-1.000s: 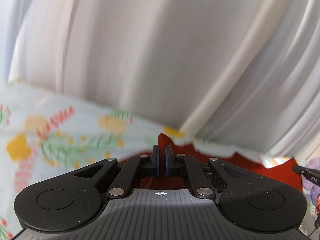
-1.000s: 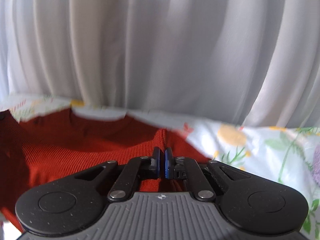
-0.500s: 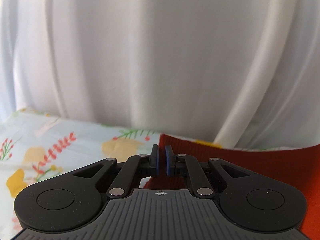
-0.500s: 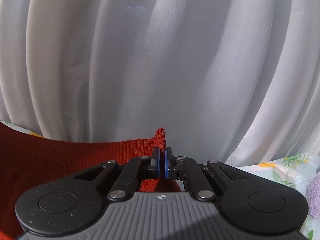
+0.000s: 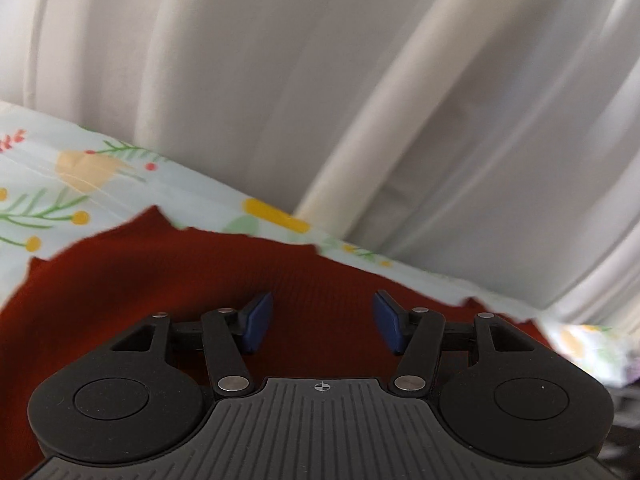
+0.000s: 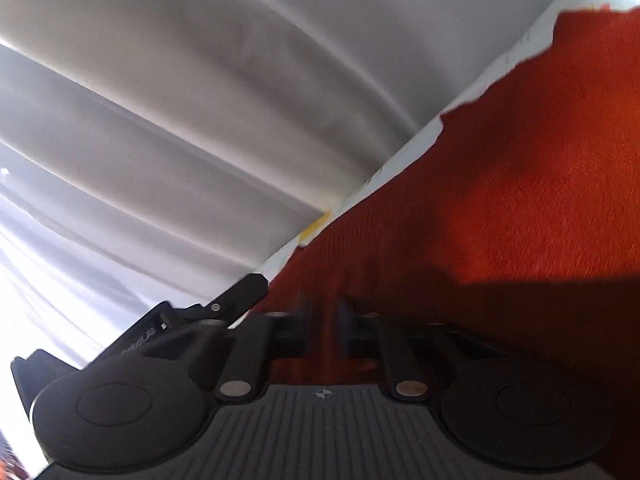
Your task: Fold small clothes
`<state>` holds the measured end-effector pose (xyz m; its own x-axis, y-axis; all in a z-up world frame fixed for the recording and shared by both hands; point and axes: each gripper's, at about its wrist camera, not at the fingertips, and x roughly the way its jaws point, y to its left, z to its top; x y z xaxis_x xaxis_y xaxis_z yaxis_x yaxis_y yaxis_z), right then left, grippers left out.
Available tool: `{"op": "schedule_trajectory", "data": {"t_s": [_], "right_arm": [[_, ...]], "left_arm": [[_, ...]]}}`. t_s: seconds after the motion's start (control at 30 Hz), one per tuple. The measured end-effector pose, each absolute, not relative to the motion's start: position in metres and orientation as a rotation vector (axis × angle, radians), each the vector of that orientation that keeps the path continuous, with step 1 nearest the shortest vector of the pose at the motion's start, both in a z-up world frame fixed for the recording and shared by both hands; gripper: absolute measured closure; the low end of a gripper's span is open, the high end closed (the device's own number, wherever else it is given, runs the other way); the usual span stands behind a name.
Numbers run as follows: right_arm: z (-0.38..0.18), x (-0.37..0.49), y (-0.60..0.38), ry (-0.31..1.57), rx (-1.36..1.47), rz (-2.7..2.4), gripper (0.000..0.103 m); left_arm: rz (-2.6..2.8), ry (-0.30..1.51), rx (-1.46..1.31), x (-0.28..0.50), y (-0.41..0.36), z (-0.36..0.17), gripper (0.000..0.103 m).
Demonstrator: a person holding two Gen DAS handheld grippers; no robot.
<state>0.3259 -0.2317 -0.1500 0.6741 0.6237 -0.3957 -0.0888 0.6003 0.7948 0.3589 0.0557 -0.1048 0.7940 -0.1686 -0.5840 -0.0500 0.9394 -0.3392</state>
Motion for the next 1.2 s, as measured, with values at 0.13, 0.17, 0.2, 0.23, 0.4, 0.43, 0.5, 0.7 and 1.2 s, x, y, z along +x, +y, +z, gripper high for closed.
{"op": "schedule_trajectory", "data": {"t_s": [0.13,0.17,0.2,0.23,0.4,0.43,0.5,0.7,1.2], "right_arm": [[-0.136,0.341,-0.273,0.686,0.613,0.280,0.103],[-0.134,0.345,-0.290,0.683,0.598,0.252,0.103],[-0.128,0.346,-0.304,0.661,0.501,0.169,0.103],[-0.123,0.344,-0.313,0.622,0.382,0.094,0.103],[-0.119,0.338,-0.353,0.590,0.387,-0.030,0.103],[-0.120,0.331,-0.352,0.587,0.402,-0.033,0.103],[-0.118,0.332,-0.346,0.586,0.358,-0.049,0.103],[-0.123,0.335,-0.333,0.591,0.314,-0.046,0.099],[-0.117,0.244,-0.258,0.676,0.699,0.397,0.070]], "left_arm": [[0.047,0.601,-0.306,0.360,0.079,-0.112,0.047],[0.055,0.599,-0.316,0.360,0.085,-0.113,0.047],[0.041,0.595,-0.347,0.360,0.093,-0.114,0.047],[0.038,0.592,-0.358,0.360,0.098,-0.115,0.047],[0.028,0.597,-0.317,0.365,0.097,-0.118,0.047],[0.027,0.598,-0.309,0.362,0.097,-0.116,0.047],[0.027,0.603,-0.304,0.361,0.096,-0.116,0.047],[0.019,0.618,-0.263,0.349,0.104,-0.111,0.049],[-0.007,0.583,-0.298,0.241,0.102,-0.088,0.025]]}}
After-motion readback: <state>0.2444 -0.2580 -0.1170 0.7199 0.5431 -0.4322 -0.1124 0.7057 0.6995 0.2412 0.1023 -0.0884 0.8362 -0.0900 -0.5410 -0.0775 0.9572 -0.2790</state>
